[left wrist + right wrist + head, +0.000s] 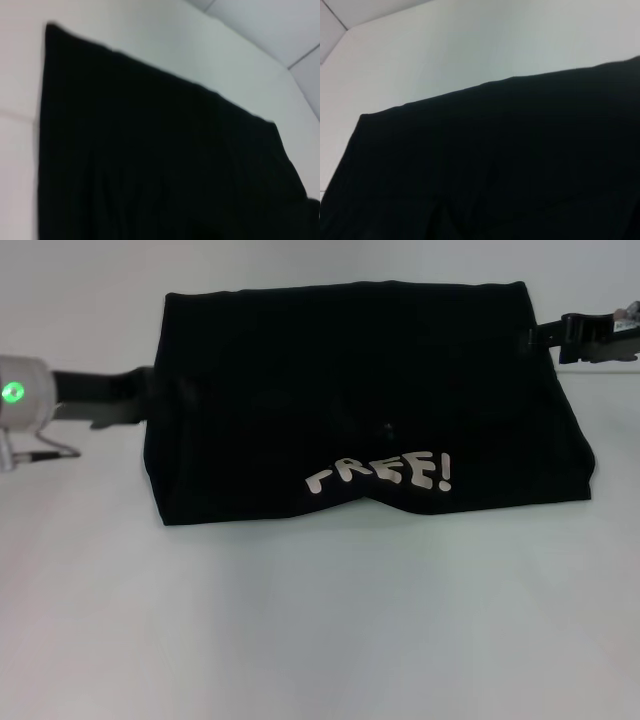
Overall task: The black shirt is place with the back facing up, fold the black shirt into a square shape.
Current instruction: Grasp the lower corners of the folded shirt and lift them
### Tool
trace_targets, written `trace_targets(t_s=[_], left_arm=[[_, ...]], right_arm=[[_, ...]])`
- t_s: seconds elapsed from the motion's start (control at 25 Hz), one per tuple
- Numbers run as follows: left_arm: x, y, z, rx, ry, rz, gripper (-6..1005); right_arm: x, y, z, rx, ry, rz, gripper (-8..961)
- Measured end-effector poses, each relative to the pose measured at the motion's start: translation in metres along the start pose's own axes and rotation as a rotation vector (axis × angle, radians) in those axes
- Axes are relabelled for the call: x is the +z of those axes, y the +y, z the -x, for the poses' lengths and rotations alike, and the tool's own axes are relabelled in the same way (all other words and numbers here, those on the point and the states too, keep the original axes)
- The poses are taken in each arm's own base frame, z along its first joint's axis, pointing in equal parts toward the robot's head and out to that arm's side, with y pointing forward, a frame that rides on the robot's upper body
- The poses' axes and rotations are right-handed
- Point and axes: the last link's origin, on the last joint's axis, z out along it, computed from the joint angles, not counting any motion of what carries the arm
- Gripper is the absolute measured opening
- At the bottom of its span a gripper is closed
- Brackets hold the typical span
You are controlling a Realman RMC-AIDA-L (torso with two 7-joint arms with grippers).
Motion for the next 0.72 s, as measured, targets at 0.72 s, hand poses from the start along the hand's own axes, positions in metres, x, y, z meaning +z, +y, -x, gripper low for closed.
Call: trace_targets(t_s=[0.72], left_arm=[[-0.002, -0.047, 0.059, -0.079, -0.099, -0.042, 552]], right_arm=[[-0.011, -0.008, 0.002, 0.039, 0.006, 0.018, 719]])
